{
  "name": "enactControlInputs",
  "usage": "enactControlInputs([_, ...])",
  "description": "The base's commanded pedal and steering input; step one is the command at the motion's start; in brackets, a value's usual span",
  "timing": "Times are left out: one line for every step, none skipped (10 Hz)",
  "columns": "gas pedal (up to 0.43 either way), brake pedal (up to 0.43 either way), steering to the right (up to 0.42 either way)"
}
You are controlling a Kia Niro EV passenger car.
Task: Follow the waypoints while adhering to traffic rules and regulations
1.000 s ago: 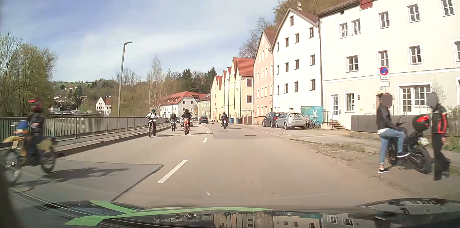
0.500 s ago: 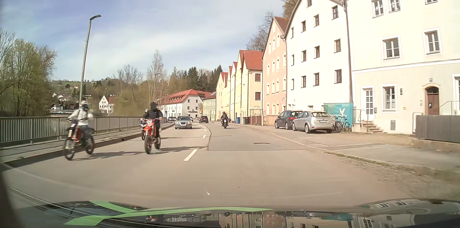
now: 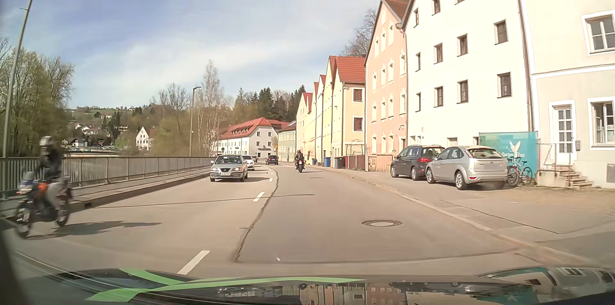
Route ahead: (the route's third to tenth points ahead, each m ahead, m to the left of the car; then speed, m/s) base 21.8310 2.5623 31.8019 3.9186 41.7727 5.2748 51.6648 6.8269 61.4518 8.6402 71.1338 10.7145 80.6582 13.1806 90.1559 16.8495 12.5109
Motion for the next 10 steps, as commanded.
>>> enactControlInputs([0.008,0.0,-0.022])
enactControlInputs([0.008,0.0,-0.024])
enactControlInputs([0.008,0.0,-0.025])
enactControlInputs([0.039,0.0,-0.025])
enactControlInputs([0.059,0.0,-0.025])
enactControlInputs([0.059,0.0,-0.025])
enactControlInputs([0.079,0.0,-0.024])
enactControlInputs([0.079,0.0,-0.024])
enactControlInputs([0.079,0.0,-0.024])
enactControlInputs([0.079,0.0,-0.024])
